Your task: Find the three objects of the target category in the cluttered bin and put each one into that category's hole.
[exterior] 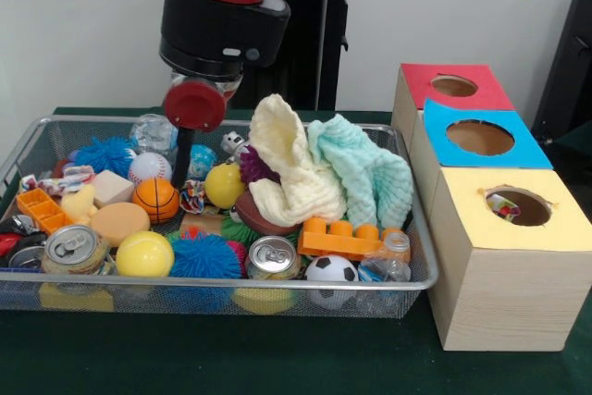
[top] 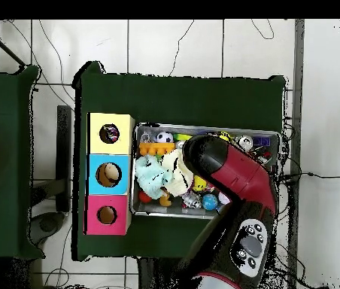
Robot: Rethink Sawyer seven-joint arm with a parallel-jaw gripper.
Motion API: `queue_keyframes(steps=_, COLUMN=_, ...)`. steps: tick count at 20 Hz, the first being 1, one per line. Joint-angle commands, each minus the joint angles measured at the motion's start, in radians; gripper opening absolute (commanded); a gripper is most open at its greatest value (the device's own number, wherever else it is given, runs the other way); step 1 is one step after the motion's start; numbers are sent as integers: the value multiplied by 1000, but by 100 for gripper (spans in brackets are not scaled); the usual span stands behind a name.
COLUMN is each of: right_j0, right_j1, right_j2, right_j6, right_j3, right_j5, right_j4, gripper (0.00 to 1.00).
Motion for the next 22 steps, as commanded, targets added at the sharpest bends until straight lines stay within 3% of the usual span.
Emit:
queue_keyframes(steps=1, right_j0=-87, right_j1=-30, right_j2=118, right_j6=-232, right_j3=-76, right_j5=318, right_j4=-171, gripper=100)
queue_keyframes(steps=12, right_j0=-141, right_j1=-17, right_j2=205, right_j6=-153, right_j3=-32, right_j5=199, right_j4=-240, gripper=100)
queue_keyframes(steps=22, right_j0=-137, right_j1=-15, right_j2=231, right_j6=-74, right_j3=-18, right_j5=173, right_j4=-257, gripper=100)
